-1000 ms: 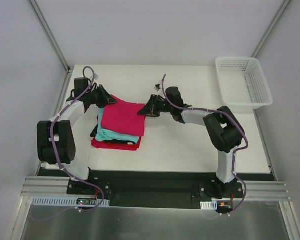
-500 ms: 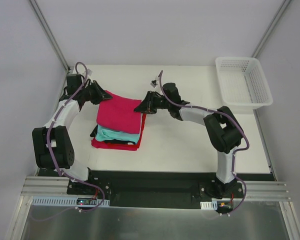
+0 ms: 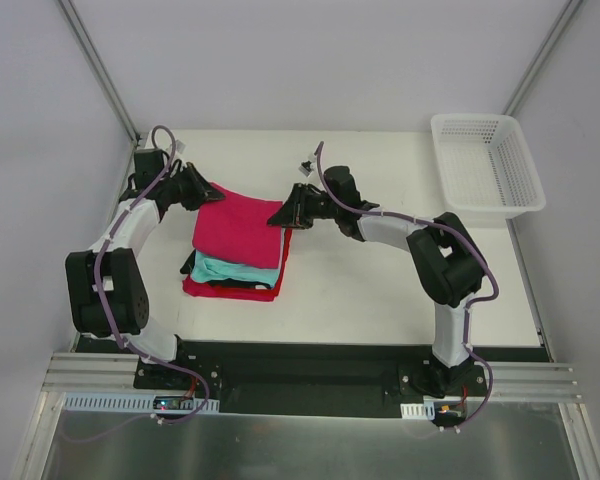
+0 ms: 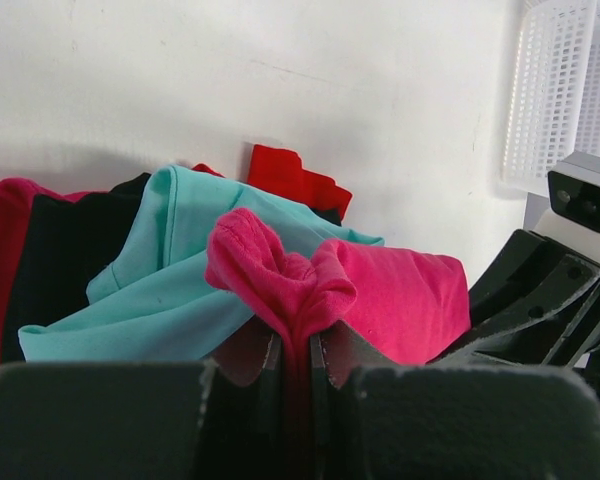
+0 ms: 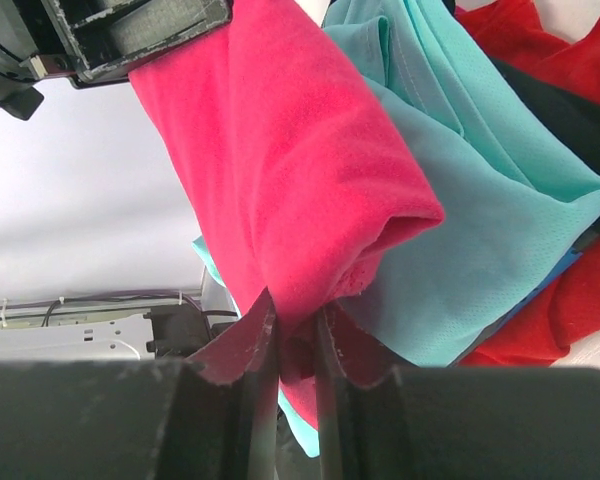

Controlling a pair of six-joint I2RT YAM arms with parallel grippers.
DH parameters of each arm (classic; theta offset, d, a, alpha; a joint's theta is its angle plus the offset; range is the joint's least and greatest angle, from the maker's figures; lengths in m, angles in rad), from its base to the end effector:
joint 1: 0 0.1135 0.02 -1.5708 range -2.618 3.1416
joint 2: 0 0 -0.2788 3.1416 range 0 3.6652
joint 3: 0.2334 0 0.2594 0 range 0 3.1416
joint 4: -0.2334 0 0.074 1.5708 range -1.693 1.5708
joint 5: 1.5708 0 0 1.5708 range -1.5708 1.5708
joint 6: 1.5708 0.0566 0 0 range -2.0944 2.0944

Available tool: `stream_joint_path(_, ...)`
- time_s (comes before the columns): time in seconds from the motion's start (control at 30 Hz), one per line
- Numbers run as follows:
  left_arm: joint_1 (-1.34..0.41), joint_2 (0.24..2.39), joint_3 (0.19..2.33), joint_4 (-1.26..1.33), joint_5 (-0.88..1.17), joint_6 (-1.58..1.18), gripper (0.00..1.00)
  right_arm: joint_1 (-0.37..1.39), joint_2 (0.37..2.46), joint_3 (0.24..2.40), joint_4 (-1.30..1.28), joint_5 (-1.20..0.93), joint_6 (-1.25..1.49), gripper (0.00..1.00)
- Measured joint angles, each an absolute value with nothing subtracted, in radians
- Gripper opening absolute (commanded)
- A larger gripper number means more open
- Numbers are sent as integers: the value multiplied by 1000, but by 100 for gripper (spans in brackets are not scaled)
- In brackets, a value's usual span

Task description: Fold and stack the t-shirts

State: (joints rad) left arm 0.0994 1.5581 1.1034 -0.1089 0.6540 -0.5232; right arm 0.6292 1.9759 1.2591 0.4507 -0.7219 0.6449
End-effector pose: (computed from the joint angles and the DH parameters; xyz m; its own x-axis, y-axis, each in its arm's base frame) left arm 0.3717 0.0025 0.2718 -0.6768 -0.4660 -0.5699 0.1095 0.7018 -0.7039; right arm 0.3596 0.3080 0.2185 -0.7453 0.0156 -0.6666 -0.6371 0.2781 0.7188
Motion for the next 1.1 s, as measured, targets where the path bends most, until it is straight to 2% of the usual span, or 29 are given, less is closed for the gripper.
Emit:
stream_joint_path(0.7, 99, 1696, 1066, 78, 700, -566, 0, 603, 2062, 1287, 436, -741, 625, 14)
stream_joint_path(1.1, 108, 1702, 910, 291, 700, -629, 2, 590, 2074, 1287, 426, -749, 608, 17)
